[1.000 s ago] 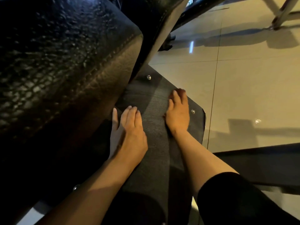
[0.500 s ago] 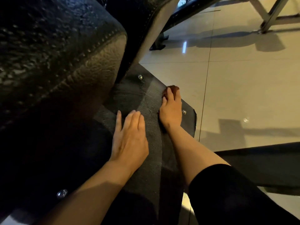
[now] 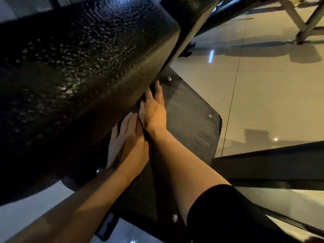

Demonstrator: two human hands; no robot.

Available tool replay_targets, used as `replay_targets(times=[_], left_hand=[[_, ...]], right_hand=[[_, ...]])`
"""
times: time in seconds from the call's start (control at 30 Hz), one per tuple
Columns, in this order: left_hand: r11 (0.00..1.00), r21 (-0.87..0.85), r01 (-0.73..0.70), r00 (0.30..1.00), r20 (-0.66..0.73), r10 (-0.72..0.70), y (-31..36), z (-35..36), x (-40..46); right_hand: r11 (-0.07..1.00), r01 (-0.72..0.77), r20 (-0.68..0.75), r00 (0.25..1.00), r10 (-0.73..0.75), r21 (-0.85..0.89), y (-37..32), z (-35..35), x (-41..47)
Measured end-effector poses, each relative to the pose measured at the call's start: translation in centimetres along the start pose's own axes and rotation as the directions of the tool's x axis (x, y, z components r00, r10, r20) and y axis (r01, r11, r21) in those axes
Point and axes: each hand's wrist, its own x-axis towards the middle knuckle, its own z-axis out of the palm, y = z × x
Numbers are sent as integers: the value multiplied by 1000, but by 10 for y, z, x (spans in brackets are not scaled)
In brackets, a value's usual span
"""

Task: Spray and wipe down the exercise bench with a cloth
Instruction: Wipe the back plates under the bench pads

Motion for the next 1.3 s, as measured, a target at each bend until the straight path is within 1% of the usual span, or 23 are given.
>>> replay_targets(times=[0.07,0.13,0.2,0.27,0.33,0.37,0.4,0.47,0.53,0.6,0.67,0.73,0.8,0.9,0.97,1.0,1.03,1.07,1.1,1.13,1.17,1.23,1.3], left_hand=[[1000,8,-8,1000,25,8,9,-6,-10],[998,54,-41,986,164,32,24,-16,-22],[998,46,-44,975,218,33,36,-23,-33],[998,54,-31,976,216,19,44,-27,-43],[1000,18,3,975,222,-7,42,-30,-53],[1000,6,15,974,225,-16,38,-33,-57],[999,20,36,973,226,-40,32,-37,-61],[994,83,69,963,254,-88,19,-45,-67],[989,109,104,946,297,-132,9,-51,-75],[990,52,134,962,233,-143,-1,-54,-85],[987,-20,162,978,139,-158,-6,-55,-95],[989,0,148,967,212,-145,-4,-54,-110],[989,-31,145,949,285,-130,1,-55,-122],[992,-37,121,963,246,-108,5,-55,-141],[988,-61,141,963,241,-123,1,-59,-151],[985,-72,157,961,243,-135,-4,-61,-156],[982,-75,173,959,241,-150,-9,-64,-161],[979,-76,191,956,242,-167,-14,-67,-166],[976,-76,205,952,246,-181,-18,-69,-169],[973,-77,217,950,247,-192,-22,-70,-172],[971,-80,227,949,240,-202,-24,-70,-176],[964,-101,247,948,229,-219,-25,-69,-180],[962,-105,252,943,249,-220,-22,-68,-183]], right_hand=[[1000,-11,-39,999,11,-10,17,-7,-20],[988,-152,-141,979,148,-13,52,-25,-50],[911,-412,-187,894,408,20,89,-49,-82],[792,-610,-215,768,603,39,113,-64,-106],[699,-712,-233,671,704,63,113,-64,-114],[685,-726,-241,656,716,58,102,-58,-114],[710,-703,-243,681,690,44,85,-50,-110],[844,-536,-214,822,528,24,40,-27,-98],[981,-192,-110,975,193,23,-2,6,-88],[997,82,11,997,-82,-8,-31,32,-92],[994,110,38,993,-110,11,-33,33,-104],[1000,-13,-47,999,13,10,-14,14,-124],[966,-259,-154,955,253,-19,23,-11,-153],[803,-596,-225,784,579,-10,69,-40,-196],[705,-709,-224,689,690,-8,73,-46,-210],[684,-730,-228,667,709,-7,64,-45,-209],[695,-719,-231,680,695,-23,50,-38,-202],[745,-665,-213,737,642,-58,30,-28,-194],[828,-555,-177,826,535,-82,8,-14,-187],[916,-391,-114,918,380,-90,-17,1,-181],[974,-210,-37,977,208,-81,-42,15,-179],[999,45,90,995,-43,-30,-77,29,-183],[995,96,105,990,-92,-38,-75,22,-190]])
